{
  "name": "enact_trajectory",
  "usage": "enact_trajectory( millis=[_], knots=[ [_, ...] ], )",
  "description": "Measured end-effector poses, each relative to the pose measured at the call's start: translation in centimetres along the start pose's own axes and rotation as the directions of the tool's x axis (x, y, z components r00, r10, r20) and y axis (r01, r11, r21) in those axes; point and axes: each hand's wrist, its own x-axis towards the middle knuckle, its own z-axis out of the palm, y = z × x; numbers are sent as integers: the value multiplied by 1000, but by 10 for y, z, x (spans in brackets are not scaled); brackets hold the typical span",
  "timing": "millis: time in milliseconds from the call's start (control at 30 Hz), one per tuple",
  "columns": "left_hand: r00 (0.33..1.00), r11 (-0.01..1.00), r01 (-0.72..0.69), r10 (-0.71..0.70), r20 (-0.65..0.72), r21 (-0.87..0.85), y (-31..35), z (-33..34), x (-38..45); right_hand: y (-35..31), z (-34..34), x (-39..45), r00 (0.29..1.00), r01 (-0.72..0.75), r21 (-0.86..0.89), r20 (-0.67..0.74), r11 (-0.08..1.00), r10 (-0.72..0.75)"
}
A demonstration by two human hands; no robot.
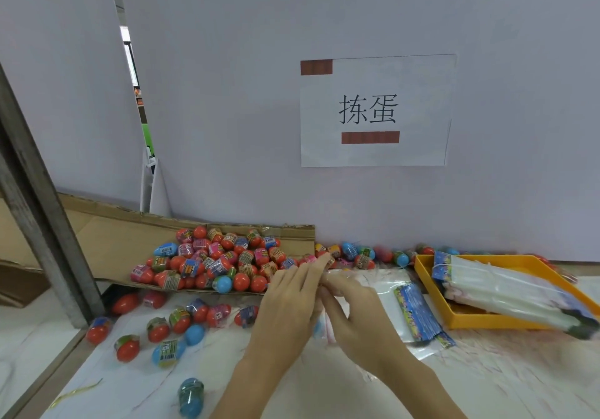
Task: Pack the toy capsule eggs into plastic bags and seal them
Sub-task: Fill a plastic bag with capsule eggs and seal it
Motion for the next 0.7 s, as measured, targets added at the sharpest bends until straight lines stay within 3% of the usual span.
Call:
enact_trajectory(
  millis=[100,233,367,433,500,600,700],
  knots=[
    [997,998,-7,2,-75,-65,-8,-4,0,-2,-2,2,999,-41,73,5,997,41],
    [1000,996,18,-20,-23,-92,-15,-5,-2,-1,-13,5,1000,-9,190,-2,982,10],
    [968,948,249,-245,44,-197,-17,-11,0,1,-30,13,965,-43,437,-216,899,151],
    [935,904,355,-348,75,-239,-17,-13,1,13,-33,15,916,-90,449,-313,889,251],
    [914,881,405,-395,91,-247,-17,-15,2,29,-31,17,888,-202,331,-336,922,314],
    [897,855,441,-433,91,-273,-17,-17,3,51,-22,19,919,-345,-1,-204,939,338],
    [874,818,483,-471,118,-311,-18,-16,3,66,-15,28,966,-199,-400,76,895,249]
  ],
)
